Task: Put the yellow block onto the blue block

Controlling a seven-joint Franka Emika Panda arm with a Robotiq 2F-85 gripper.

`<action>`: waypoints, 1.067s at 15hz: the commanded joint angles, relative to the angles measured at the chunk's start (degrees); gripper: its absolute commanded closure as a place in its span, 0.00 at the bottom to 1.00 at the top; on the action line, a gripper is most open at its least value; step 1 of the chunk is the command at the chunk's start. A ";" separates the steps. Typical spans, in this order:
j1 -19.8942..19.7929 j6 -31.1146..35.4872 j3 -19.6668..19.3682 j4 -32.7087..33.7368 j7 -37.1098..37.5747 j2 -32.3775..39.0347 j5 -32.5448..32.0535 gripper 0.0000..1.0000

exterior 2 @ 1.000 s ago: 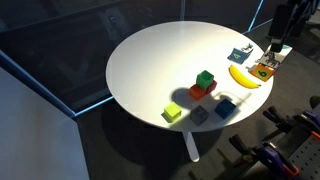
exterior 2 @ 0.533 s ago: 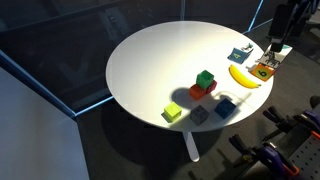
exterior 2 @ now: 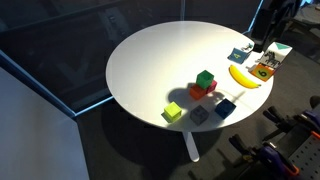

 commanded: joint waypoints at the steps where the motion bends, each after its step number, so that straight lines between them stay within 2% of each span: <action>1: 1.09 6.09 1.54 2.04 3.01 3.91 -0.46 0.00; 7: 3.34 18.92 3.64 2.04 4.51 10.81 -0.19 0.00; 14: 5.25 19.81 4.73 3.33 16.58 18.88 -0.77 0.00; 16: 6.16 19.10 4.90 3.53 16.74 20.22 -0.34 0.00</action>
